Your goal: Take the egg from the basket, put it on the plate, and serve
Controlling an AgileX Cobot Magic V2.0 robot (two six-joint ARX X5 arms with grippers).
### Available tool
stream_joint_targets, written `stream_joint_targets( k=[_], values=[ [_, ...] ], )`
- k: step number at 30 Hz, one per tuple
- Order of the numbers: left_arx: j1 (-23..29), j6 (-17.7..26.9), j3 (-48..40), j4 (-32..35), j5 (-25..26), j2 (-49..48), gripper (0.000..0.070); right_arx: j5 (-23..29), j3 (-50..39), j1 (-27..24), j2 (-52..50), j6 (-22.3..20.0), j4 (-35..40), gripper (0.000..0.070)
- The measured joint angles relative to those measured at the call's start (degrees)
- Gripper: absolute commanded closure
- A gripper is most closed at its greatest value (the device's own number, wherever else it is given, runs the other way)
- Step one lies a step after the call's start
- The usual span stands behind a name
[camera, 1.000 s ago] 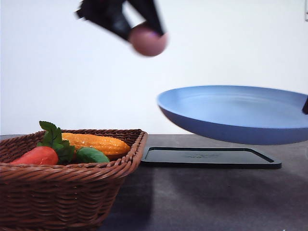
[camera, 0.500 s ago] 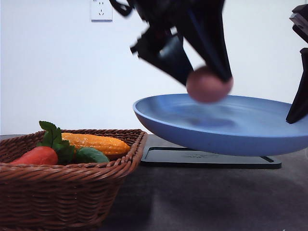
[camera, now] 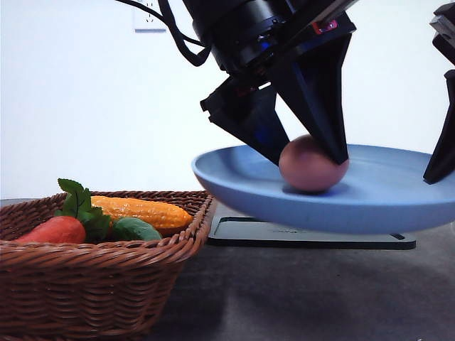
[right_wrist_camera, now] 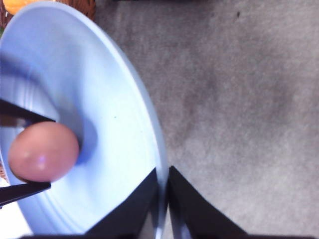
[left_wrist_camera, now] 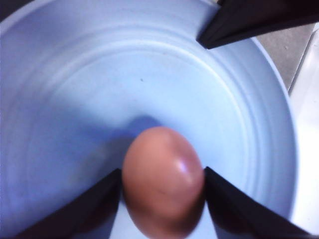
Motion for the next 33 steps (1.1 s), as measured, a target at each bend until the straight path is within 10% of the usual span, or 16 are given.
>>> stream_joint_targets(
  k=[20,33],
  values=[
    [3.08,-4.17,1.27,-5.75,-0.52,-13.6,0.0273,-0.64,-0.02,-0.81,4.68,-2.07,-3.76,0.07],
    [9.23,-4.16,1.31,-13.44,-13.53,-31.79,0.0273,-0.61,7.82,-6.7,19.01,-5.18,0.06,0.07]
  ],
)
